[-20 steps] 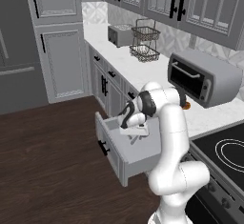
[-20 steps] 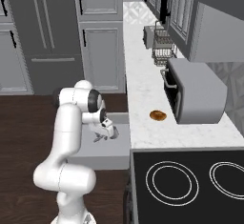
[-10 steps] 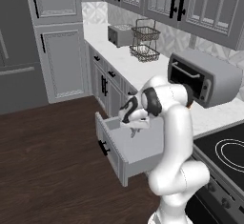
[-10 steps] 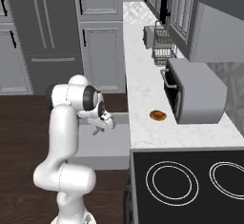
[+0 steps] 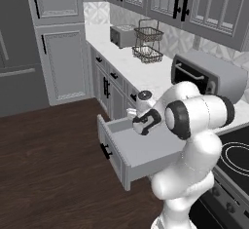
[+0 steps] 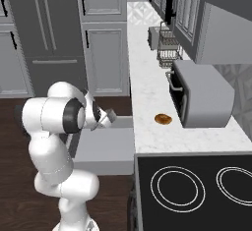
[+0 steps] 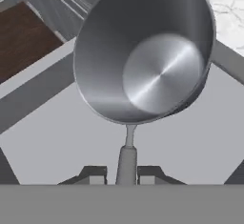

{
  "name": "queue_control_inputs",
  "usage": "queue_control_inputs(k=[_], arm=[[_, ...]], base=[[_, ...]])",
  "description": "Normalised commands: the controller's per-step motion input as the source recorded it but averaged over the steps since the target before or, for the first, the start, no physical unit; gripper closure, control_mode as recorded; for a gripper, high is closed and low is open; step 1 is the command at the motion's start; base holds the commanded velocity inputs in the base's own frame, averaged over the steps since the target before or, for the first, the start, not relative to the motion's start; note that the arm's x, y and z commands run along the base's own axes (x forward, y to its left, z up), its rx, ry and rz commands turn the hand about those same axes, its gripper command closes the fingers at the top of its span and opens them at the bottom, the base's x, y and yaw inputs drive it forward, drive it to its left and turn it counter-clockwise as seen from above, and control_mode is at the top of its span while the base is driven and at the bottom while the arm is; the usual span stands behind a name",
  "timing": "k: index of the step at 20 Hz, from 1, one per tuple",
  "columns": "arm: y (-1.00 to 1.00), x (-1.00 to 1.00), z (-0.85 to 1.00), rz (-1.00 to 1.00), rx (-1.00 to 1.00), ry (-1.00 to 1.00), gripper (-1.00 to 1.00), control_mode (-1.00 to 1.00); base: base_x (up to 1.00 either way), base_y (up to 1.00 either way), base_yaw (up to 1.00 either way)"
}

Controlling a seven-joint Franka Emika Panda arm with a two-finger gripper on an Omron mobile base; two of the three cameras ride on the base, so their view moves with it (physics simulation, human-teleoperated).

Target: Pick the measuring cup from the drawer and place it on the counter.

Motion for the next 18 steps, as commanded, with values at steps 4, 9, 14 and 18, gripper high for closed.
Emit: queue_control_inputs(k=[4,9,14,18], arm=[[-0.03,-0.37,1.00,-0.14,-0.09,-0.20,1.00,-1.00],[-0.41,-0.03,1.00,-0.18,-0.01,-0.06,1.00,-1.00],[-0.43,0.00,1.00,-0.18,0.00,0.07,1.00,-1.00],[-0.75,0.00,0.74,-0.09,0.00,0.13,1.00,-1.00]], base=[[0.00,0.00,0.00],[0.00,0.00,0.00],[0.00,0.00,0.00],[0.00,0.00,0.00]])
